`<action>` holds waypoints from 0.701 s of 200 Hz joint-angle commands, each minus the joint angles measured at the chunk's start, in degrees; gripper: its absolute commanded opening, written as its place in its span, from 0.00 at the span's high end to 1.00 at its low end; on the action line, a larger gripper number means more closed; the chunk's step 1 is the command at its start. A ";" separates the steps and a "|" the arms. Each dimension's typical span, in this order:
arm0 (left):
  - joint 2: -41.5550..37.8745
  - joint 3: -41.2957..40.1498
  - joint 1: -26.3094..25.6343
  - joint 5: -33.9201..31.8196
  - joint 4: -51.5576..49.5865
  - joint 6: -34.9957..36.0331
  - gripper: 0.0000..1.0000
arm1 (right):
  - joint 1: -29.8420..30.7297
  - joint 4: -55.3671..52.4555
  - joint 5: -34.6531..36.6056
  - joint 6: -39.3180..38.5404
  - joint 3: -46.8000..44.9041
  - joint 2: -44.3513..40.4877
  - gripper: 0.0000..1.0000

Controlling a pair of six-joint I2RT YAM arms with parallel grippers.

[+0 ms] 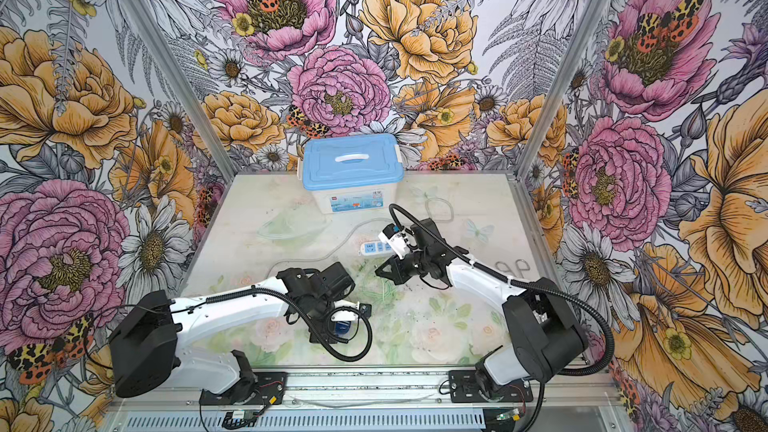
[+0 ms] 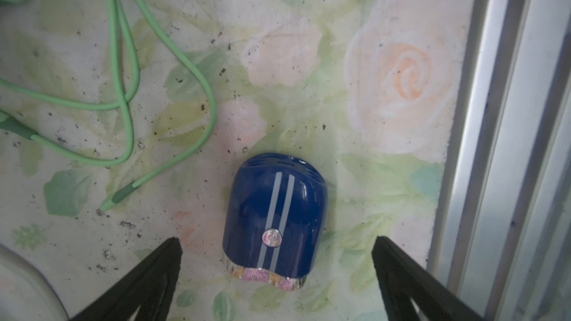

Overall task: Charge the electric shaver
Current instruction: Pick up the electric shaver from the center of the board.

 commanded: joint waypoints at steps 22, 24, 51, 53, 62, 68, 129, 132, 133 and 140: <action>3.73 1.75 -0.86 -2.32 1.17 1.95 0.01 | -1.02 0.36 -0.49 -1.76 -0.34 -1.46 1.00; 3.89 1.86 -0.72 -2.49 1.11 1.98 0.01 | -1.09 0.40 -0.56 -1.76 -0.38 -1.46 1.00; 6.26 2.38 0.08 -4.93 1.12 3.43 0.01 | -1.63 0.36 -0.86 -1.83 -0.88 -1.89 1.00; 6.37 2.35 0.13 -4.92 1.12 3.47 0.01 | -1.64 0.33 -0.92 -1.85 -0.91 -1.94 1.00; 6.93 2.47 0.52 -4.75 1.18 3.42 0.01 | -1.73 0.35 -0.87 -1.86 -1.10 -2.07 1.00; 7.32 2.58 0.77 -4.37 1.26 3.36 0.01 | -1.73 0.37 -0.76 -1.89 -1.19 -2.16 1.00; 9.29 1.57 0.84 -1.43 2.30 2.19 0.01 | -2.08 0.42 -0.52 -1.65 -1.67 -2.33 1.00; 9.47 1.48 0.73 -1.43 2.57 2.17 0.01 | -2.08 0.46 -0.52 -1.63 -1.69 -2.33 1.00; 9.53 1.47 0.72 -1.43 2.58 2.17 0.01 | -2.08 0.48 -0.52 -1.64 -1.70 -2.33 1.00; 9.84 1.38 0.61 -1.30 2.91 2.15 0.02 | -2.08 0.42 -0.45 -1.60 -1.69 -2.27 1.00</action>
